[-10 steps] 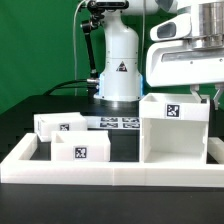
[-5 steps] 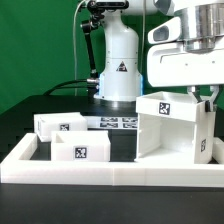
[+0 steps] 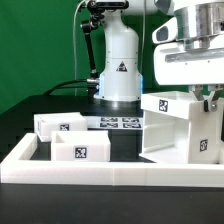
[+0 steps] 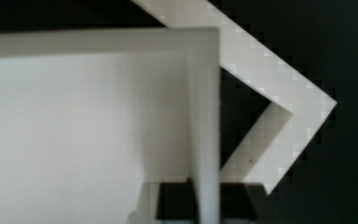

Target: Assemble drawer

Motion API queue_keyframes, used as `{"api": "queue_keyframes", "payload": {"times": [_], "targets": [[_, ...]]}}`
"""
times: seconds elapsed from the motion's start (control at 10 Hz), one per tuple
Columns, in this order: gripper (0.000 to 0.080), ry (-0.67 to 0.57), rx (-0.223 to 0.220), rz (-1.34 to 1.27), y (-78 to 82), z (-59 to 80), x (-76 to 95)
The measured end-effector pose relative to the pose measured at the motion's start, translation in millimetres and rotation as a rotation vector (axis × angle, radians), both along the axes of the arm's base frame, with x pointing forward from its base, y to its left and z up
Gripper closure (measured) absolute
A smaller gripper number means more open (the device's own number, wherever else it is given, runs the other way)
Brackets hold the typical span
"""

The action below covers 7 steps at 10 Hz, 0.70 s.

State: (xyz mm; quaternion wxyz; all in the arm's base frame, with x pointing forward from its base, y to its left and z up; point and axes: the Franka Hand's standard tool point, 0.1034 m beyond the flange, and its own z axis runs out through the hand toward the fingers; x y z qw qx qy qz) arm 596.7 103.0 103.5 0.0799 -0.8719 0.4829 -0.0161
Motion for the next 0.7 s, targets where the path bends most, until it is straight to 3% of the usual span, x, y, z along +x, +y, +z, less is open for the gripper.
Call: {"api": "queue_keyframes", "payload": {"times": [0.2, 0.5, 0.7], "targets": [[0.0758, 0.013, 0.017, -0.103, -2.7, -0.7, -0.2], [0.0758, 0.048, 0.092, -0.374, -6.7, -1.6, 1.6], [0.0758, 0.064, 0.118, -0.485, -7.1, -2.9, 5.4]]}}
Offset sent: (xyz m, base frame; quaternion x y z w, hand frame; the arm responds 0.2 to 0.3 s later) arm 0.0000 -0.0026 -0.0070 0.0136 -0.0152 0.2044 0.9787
